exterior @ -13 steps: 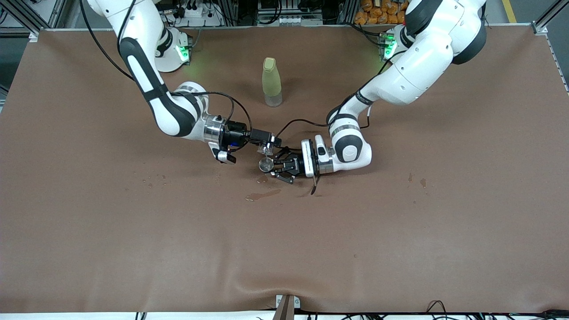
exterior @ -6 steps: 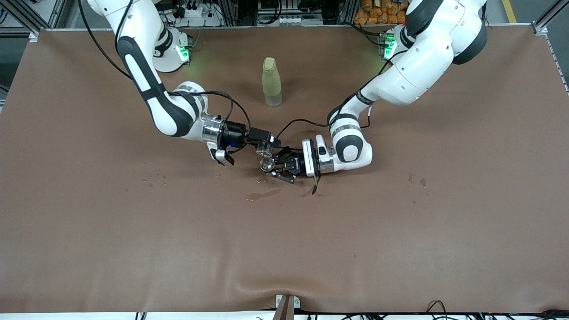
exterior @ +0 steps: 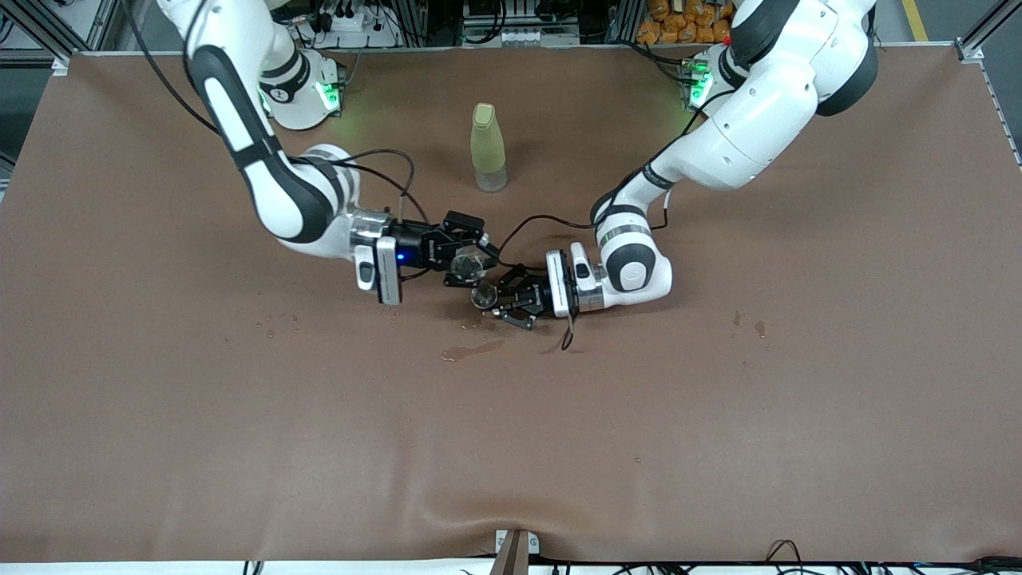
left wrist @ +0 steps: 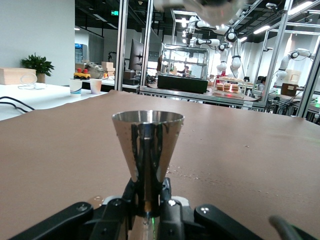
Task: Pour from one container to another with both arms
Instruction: 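Move the beaker back with the right gripper while the left gripper withdraws the jigger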
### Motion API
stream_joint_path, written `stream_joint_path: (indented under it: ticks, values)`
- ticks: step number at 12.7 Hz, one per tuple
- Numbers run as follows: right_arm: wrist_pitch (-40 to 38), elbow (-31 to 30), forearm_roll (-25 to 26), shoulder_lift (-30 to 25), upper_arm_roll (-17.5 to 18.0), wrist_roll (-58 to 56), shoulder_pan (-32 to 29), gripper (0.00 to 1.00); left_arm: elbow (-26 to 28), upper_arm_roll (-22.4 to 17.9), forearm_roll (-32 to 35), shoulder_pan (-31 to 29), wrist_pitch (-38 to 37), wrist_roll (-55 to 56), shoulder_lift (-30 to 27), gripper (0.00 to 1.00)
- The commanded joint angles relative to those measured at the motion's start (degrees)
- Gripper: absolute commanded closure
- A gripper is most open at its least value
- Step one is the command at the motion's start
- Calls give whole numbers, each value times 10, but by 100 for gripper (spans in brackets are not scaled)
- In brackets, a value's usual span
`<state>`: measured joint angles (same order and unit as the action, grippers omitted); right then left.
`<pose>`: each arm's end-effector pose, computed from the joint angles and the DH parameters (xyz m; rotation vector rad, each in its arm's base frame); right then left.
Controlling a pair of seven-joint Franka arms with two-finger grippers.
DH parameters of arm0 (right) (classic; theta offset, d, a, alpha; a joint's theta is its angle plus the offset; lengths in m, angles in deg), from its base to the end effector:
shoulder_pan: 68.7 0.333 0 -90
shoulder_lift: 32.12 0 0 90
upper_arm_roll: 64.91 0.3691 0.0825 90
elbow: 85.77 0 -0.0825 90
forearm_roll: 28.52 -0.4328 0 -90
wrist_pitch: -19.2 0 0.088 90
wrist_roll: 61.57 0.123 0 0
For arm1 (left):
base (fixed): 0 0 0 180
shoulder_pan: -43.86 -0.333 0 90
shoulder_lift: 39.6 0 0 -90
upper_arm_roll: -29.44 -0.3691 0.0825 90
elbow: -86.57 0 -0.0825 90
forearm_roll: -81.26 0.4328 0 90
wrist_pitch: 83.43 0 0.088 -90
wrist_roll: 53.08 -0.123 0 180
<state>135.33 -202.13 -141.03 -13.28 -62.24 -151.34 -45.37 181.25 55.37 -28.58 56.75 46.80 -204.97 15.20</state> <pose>0.5777 0.3536 0.3328 -1.6019 -0.4620 -0.6389 0.5886 -0.4664 0.0949 1.4333 -1.1339 1.1522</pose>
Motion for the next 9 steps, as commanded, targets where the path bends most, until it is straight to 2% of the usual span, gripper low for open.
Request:
stream_joint_path:
  ticks: [1,2,6,9]
  values:
    - [-6,1,140,-47,-33,-43,-38,100,31,3,-10,-44,-6,-6,-39,100]
    - [-19,3,184,-53,-44,-71,-50,100,44,3,-10,-55,-7,-5,-51,100]
    - [-113,13,255,-46,-106,-209,-92,100,89,4,37,-125,-40,-3,-82,100]
    - [-161,23,293,-36,-118,-310,-142,100,110,4,167,-234,-114,27,-86,100]
